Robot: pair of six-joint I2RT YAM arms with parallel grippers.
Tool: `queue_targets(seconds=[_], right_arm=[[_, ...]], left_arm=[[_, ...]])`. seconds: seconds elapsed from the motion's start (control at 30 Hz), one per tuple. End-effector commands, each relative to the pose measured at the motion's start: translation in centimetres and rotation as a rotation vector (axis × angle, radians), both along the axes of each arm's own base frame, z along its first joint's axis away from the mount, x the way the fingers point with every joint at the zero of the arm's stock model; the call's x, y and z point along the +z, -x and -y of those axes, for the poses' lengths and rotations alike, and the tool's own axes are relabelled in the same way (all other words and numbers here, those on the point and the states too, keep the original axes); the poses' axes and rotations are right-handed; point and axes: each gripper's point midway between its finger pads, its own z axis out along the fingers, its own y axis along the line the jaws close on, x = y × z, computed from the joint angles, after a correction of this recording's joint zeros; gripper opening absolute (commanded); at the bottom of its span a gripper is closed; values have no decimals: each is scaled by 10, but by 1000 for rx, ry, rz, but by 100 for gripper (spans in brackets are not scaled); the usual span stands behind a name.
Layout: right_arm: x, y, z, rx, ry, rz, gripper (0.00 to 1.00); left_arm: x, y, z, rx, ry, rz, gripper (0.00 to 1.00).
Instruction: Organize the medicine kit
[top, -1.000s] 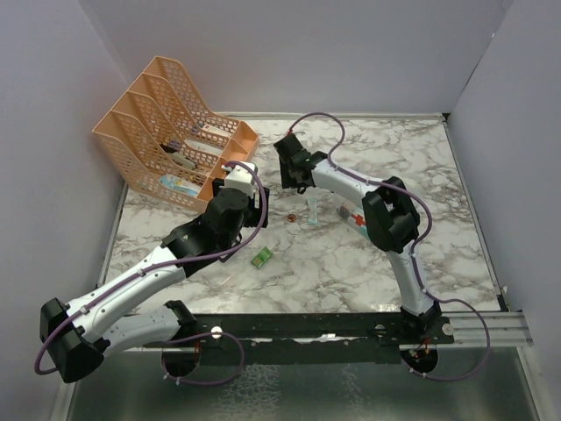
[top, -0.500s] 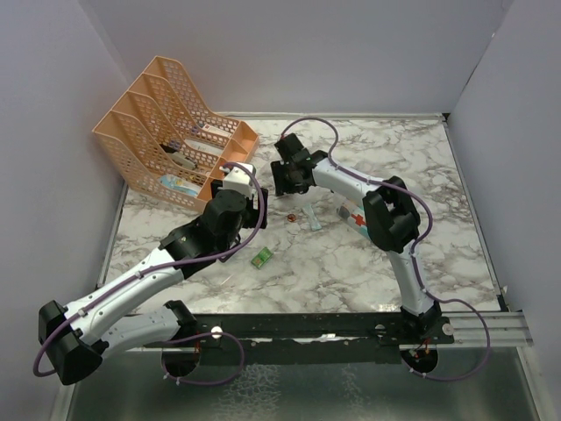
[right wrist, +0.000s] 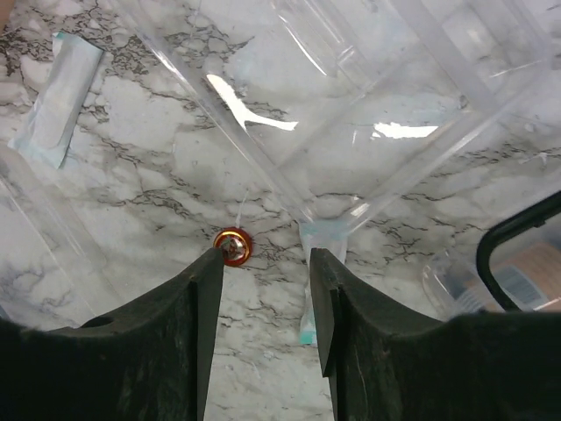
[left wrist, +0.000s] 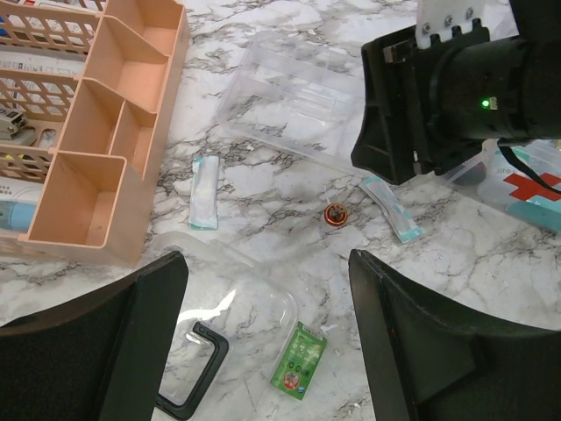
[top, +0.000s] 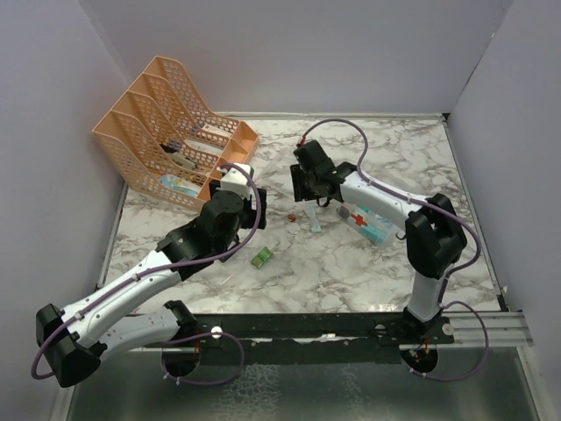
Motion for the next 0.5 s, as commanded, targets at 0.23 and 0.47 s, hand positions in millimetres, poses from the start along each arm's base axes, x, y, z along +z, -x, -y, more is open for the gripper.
queue_targets(seconds=[0.23, 0.47], right_arm=[[-28, 26, 27, 7, 135, -35, 36], [-49, 34, 27, 12, 174, -102, 35]], left_arm=[[4, 2, 0, -3, 38, 11, 78], [3, 1, 1, -6, 37, 7, 78]])
